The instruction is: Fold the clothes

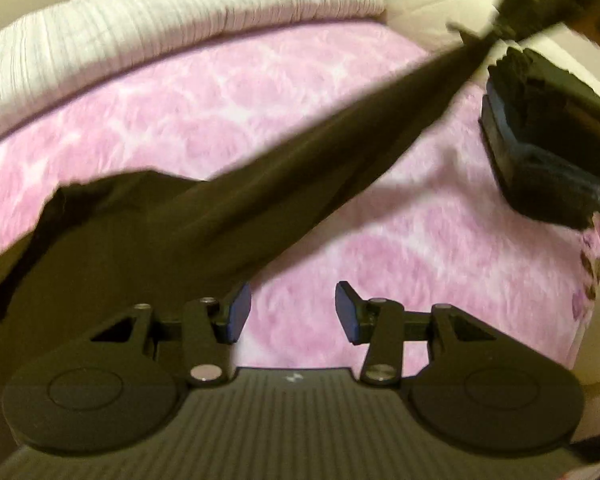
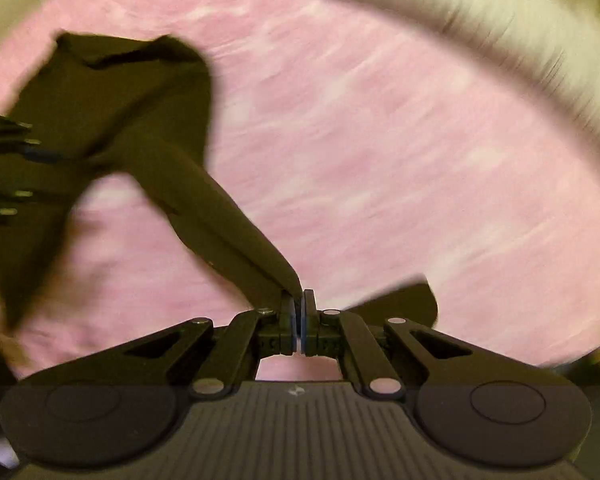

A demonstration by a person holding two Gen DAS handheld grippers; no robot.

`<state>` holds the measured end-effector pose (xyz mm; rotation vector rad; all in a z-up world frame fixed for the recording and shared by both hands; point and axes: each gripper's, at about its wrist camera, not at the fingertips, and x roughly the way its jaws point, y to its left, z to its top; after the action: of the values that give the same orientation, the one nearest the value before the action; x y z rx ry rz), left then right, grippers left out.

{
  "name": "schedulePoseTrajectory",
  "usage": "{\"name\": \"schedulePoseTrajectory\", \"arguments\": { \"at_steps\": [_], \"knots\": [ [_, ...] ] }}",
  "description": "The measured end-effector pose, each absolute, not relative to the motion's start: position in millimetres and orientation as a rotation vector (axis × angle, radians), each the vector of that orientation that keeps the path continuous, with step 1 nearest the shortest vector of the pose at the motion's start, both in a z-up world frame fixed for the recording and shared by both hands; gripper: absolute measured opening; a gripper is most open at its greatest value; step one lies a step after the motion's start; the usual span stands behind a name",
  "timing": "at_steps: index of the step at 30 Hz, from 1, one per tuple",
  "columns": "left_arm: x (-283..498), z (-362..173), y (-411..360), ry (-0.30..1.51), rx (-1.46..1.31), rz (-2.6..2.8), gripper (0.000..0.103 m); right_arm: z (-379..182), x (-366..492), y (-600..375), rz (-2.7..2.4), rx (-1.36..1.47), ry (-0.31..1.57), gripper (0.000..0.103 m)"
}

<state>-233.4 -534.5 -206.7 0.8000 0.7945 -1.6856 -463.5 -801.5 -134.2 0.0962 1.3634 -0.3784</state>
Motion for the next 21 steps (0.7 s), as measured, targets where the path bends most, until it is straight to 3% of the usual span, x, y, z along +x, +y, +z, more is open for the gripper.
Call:
{"name": "schedulePoseTrajectory", "arguments": {
  "at_steps": [3, 4, 5, 10, 18, 21],
  "knots": [
    [-230.1, -198.8, -544.1, 0.775, 0.799, -1.672, 0.041, -132.4, -447.1, -858.4, -0.456, -0.02, 1.431, 0.0],
    [-225.1, -199.1, -543.2, 0.778, 0.806, -1.656, 0.041, -140.8, -444.4, -873.0, -0.493, -0.053, 1.449, 0.017],
    [-219.9, -199.5, -542.2, 0.782, 0.814, -1.639, 0.041, -149.1, -441.7, -887.7, -0.53, -0.087, 1.466, 0.041],
    [-189.1, -212.4, -526.2, 0.85, 0.854, -1.533, 0.042, -179.5, -445.5, -886.6, -0.552, -0.007, 1.389, 0.037],
    [-174.9, -253.8, -470.1, 1.007, 0.936, -1.408, 0.044, -236.1, -503.2, -843.4, -0.506, 0.565, 1.176, 0.055],
    [-192.2, -265.3, -452.7, 1.016, 1.011, -1.437, 0.044, -254.0, -510.5, -838.0, -0.508, 0.5, 1.21, 0.055]
  ]
}}
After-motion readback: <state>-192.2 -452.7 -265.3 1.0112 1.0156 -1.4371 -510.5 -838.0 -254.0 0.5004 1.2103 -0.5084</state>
